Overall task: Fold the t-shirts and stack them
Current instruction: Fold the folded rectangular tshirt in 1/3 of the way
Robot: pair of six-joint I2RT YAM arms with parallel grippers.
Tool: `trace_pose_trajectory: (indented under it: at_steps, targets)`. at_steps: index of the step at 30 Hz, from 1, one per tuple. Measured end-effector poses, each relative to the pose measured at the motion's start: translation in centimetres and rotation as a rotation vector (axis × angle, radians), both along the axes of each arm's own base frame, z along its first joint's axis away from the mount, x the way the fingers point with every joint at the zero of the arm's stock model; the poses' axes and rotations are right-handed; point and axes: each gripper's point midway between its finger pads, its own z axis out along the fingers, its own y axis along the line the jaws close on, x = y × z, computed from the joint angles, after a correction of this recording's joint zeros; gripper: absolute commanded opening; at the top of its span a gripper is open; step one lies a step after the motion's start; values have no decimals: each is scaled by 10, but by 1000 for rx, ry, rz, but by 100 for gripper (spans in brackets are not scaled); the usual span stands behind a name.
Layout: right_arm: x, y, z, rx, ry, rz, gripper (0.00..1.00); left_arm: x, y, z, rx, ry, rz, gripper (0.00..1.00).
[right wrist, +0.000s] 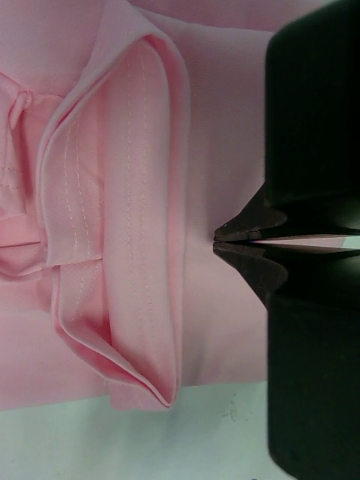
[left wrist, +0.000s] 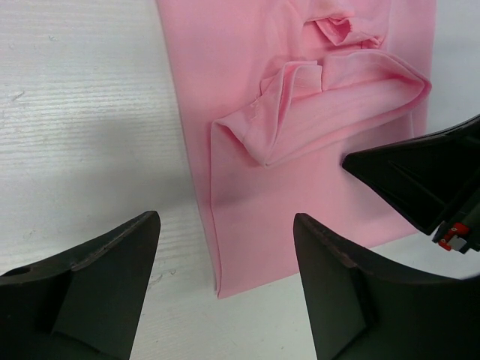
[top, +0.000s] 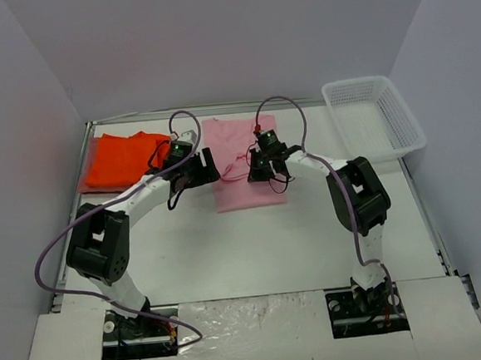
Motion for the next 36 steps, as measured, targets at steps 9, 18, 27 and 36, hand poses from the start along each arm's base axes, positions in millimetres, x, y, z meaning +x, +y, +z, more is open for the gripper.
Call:
trace_pose_trajectory:
  at_steps: [9,18,27,36]
  targets:
    - [5,5,-22,-20,28,2,0,0,0,0,2,0,1,71]
    - [12,9,-17,-12,12,2,0,0,0,0,2,0,1,71]
    - [28,17,-17,-3,-6,2,0,0,0,0,2,0,1,71]
    - [54,26,-8,18,-44,-6,0,-1,1,-3,4,4,0,71]
